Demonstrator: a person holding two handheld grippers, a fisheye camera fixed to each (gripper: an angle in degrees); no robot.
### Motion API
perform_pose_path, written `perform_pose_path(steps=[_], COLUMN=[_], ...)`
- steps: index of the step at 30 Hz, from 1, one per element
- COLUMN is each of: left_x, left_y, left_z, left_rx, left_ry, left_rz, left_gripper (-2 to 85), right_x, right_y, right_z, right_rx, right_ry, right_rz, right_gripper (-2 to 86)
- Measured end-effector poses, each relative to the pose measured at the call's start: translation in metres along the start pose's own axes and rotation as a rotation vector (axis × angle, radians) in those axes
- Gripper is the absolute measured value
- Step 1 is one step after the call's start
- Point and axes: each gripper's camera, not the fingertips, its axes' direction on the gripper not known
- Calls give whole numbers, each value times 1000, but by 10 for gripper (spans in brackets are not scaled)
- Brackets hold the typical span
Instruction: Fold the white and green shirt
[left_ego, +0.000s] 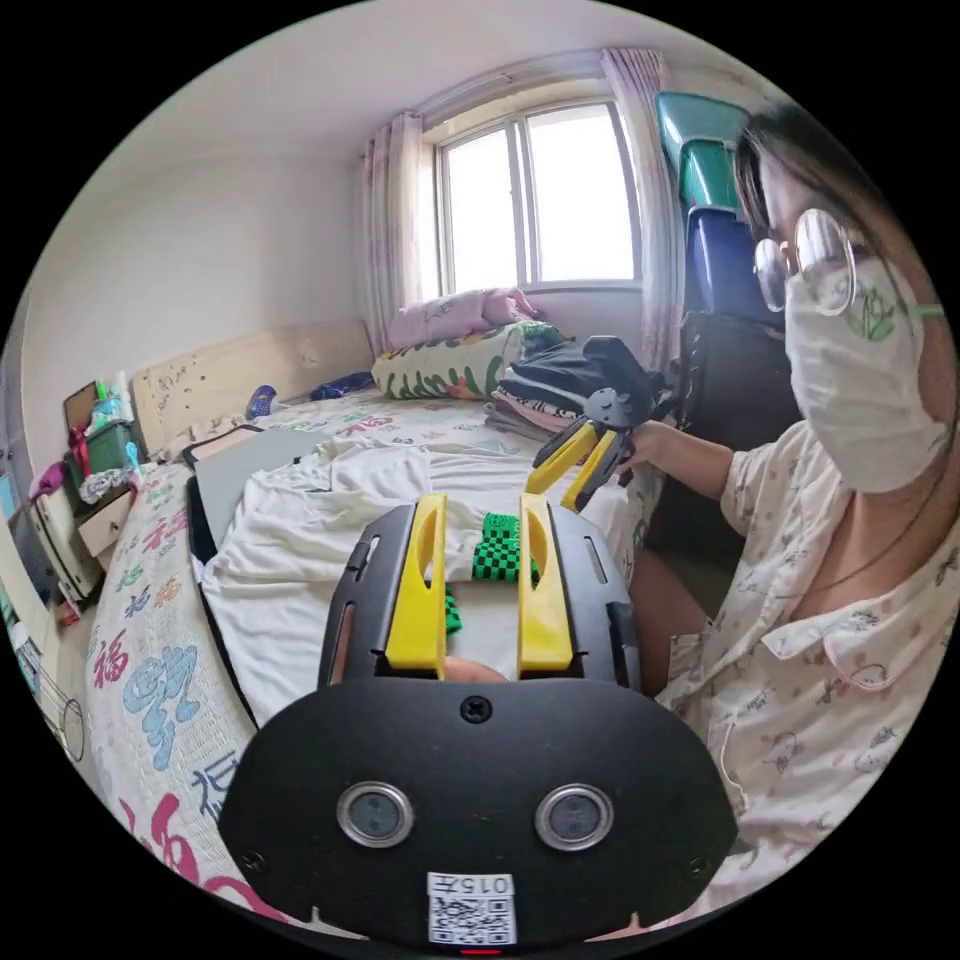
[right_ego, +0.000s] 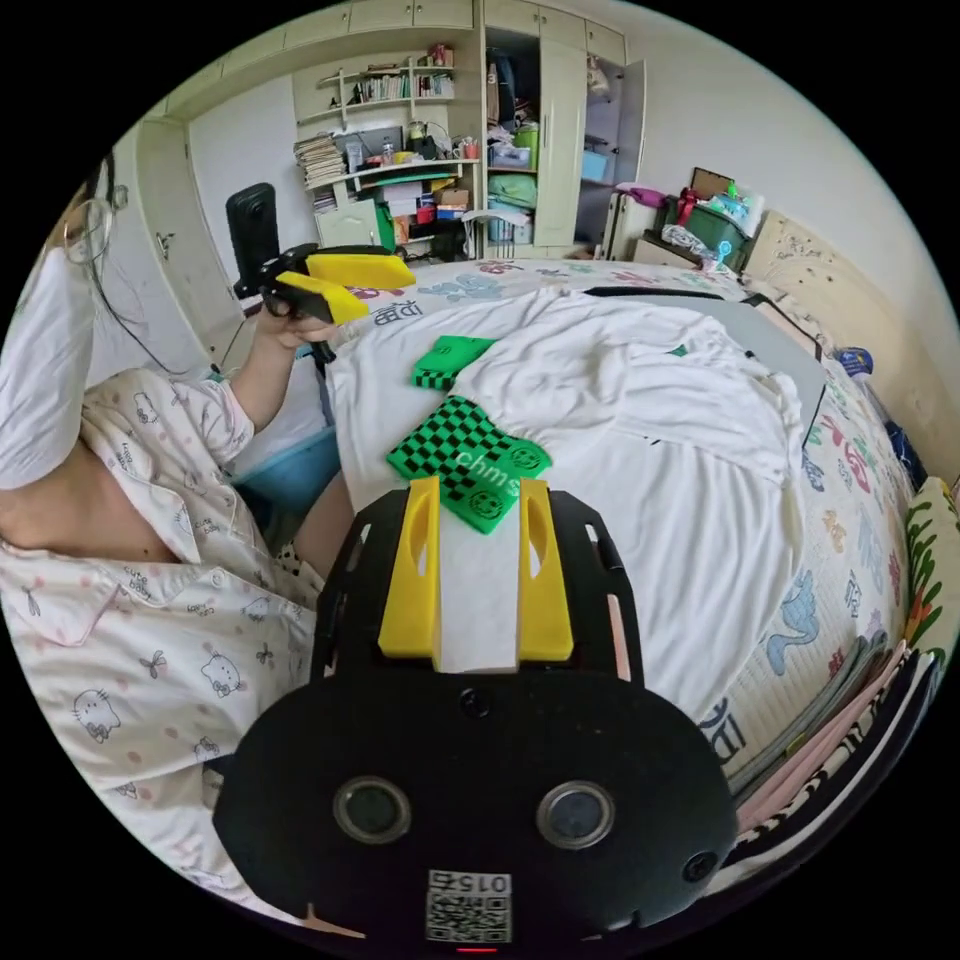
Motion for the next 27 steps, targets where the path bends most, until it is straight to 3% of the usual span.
perform_pose_path(steps=[6, 8, 12, 16, 19, 22, 27], left_x=[60, 72, 84, 51, 3, -35, -74], left_y=[-5, -12, -34, -55, -48, -38, -52], left_z=[50, 65, 90, 104, 79, 42, 35], left_rx=[-61, -78, -52, -18, 84, 183, 206], left_ry=[24, 9, -150, -248, -234, -243, -216], left_rz=[-14, -18, -68, -210, -398, -515, -554], left_gripper=[139, 148, 184, 150, 22, 6, -1], right_x=[18, 24, 29, -27, -75, -104, -108], right_y=[7, 3, -26, -92, -112, -109, -142], right_z=[22, 7, -39, -39, -18, 28, 138], right_rx=[-63, -17, 204, 280, 233, 126, -36], right_ry=[16, -62, -208, -257, -235, -138, 47], right_rz=[72, 94, 120, -42, -209, -337, -435], right_gripper=[84, 31, 4, 13, 87, 134, 135])
